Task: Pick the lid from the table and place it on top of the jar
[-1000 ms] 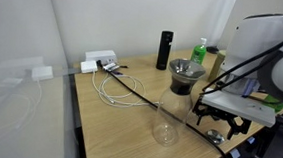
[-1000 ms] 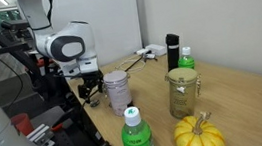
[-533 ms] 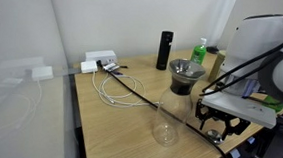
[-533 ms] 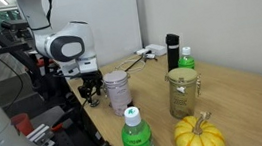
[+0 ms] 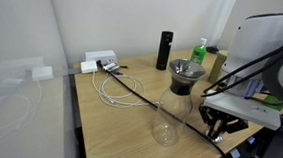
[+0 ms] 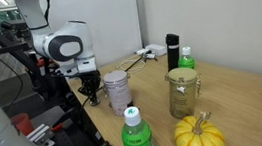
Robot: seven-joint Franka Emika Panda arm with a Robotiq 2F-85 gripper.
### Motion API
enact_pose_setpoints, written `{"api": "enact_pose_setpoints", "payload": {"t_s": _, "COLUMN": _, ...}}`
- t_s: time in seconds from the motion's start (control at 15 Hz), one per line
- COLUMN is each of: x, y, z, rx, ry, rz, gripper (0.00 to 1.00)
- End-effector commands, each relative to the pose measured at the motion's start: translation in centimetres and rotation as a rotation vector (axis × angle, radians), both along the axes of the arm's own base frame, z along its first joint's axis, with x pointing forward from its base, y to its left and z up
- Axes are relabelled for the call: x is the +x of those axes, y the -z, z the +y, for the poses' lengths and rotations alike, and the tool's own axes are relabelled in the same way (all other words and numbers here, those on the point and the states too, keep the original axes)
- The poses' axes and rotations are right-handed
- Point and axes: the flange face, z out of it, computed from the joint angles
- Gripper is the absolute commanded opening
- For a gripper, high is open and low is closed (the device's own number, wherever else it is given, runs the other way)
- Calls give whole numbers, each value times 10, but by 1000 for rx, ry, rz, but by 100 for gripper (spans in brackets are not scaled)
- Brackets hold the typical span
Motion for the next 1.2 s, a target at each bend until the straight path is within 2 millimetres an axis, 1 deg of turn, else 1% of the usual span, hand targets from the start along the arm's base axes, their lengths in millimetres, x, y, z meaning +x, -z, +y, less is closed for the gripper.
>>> {"api": "enact_pose_setpoints", "payload": {"t_s": 0.0, "x": 0, "y": 3, "z": 0, "rx": 5, "ry": 1, "rz": -13, "gripper": 2}}
{"api": "enact_pose_setpoints", "payload": {"t_s": 0.13, "x": -1, "y": 2, "z": 0, "rx": 6, "ry": -3, "rz": -13, "gripper": 0}}
{"api": "enact_pose_setpoints", "payload": {"t_s": 0.2, "x": 0, "y": 2, "z": 0, "rx": 6, "ry": -4, "rz": -14, "gripper": 2}}
{"api": "enact_pose_setpoints", "payload": {"t_s": 0.33, "x": 2, "y": -2, "z": 0, "rx": 6, "ry": -8, "rz": -18, "gripper": 2}}
{"api": "enact_pose_setpoints", "payload": {"t_s": 0.6, "x": 12, "y": -14, "z": 1, "rx": 7, "ry": -8, "rz": -30, "gripper": 2}}
{"api": "enact_pose_setpoints", "payload": {"t_s": 0.67, "x": 4, "y": -20, "z": -3, "rx": 6, "ry": -7, "rz": -33, "gripper": 2}}
{"api": "enact_pose_setpoints", "payload": {"t_s": 0.73, "x": 13, "y": -24, "z": -2, "rx": 6, "ry": -3, "rz": -33, "gripper": 2}}
{"api": "enact_pose_setpoints", "payload": {"t_s": 0.8, "x": 18, "y": -27, "z": -3, "rx": 7, "ry": 1, "rz": -33, "gripper": 2}}
{"api": "enact_pose_setpoints", "payload": {"t_s": 0.87, "x": 22, "y": -34, "z": -5, "rx": 12, "ry": 6, "rz": -42, "gripper": 2}}
{"api": "enact_pose_setpoints", "payload": {"t_s": 0.93, "x": 17, "y": -43, "z": -11, "rx": 12, "ry": 10, "rz": -53, "gripper": 2}}
{"api": "enact_pose_setpoints", "payload": {"t_s": 1.0, "x": 20, "y": -50, "z": -13, "rx": 13, "ry": 10, "rz": -60, "gripper": 2}}
{"api": "enact_pose_setpoints", "payload": {"t_s": 1.07, "x": 31, "y": -56, "z": -14, "rx": 10, "ry": 9, "rz": -68, "gripper": 2}}
{"api": "enact_pose_setpoints", "payload": {"t_s": 1.13, "x": 34, "y": -64, "z": -17, "rx": 5, "ry": 3, "rz": -80, "gripper": 2}}
